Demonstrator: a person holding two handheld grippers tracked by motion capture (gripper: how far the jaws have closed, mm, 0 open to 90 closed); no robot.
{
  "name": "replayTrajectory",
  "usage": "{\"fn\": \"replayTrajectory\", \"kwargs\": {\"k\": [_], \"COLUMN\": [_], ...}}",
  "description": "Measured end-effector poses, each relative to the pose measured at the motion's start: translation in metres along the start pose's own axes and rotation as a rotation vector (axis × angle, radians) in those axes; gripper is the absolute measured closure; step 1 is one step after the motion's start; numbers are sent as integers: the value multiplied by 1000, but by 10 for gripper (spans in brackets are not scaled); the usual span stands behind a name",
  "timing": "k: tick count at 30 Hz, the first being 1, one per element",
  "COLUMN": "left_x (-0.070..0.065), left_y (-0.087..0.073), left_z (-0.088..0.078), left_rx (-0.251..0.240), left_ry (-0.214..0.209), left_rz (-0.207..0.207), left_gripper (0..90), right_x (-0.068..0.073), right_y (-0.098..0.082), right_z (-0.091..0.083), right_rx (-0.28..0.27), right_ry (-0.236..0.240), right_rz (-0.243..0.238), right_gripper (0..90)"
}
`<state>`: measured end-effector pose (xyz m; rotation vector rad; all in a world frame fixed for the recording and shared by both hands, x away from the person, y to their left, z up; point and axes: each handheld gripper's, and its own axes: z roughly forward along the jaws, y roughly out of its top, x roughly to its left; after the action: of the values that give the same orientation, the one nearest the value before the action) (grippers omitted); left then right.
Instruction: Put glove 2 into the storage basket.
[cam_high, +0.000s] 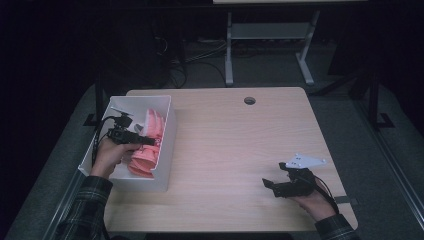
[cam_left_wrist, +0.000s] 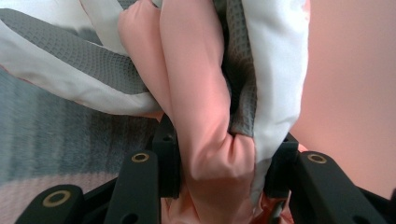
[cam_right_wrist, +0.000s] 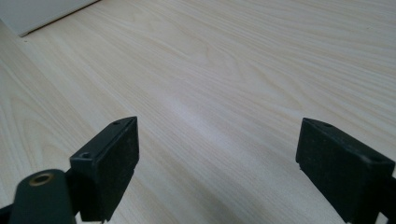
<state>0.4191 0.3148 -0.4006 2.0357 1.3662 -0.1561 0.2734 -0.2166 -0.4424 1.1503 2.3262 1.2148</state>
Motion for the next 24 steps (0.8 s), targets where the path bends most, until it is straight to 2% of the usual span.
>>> {"fn": "replayTrajectory", "kwargs": {"k": [3,6,8,9,12,16,20,24], "left_x": [4,6,7,7,8,4,-1,-5], "left_y": [-3,-3,-3,-2,-2,1,5,8], "left_z": [5,5,6,6,4,-3,-18,-36], "left_rx": [-10,-2,2,-6,-7,-20,-54,-75], "left_ry": [-17,-17,-14,-15,-11,43,71,104], "left_rz": [-21,-18,-12,-24,-24,7,23,48], "left_gripper": [569,553,502,464,319,172,134,134], "right_x": [0,0,-1,-1,-2,-3,-3,-1], "right_y": [0,0,0,0,-1,-2,-2,-1], "right_z": [0,1,1,0,0,-1,-2,-1], "right_rx": [-2,1,1,0,-1,-1,-5,-4], "right_ry": [0,0,-1,-1,-1,5,7,7], "right_rz": [-7,-2,-3,-2,-2,3,5,2], "right_gripper": [129,129,129,129,129,129,129,129]}}
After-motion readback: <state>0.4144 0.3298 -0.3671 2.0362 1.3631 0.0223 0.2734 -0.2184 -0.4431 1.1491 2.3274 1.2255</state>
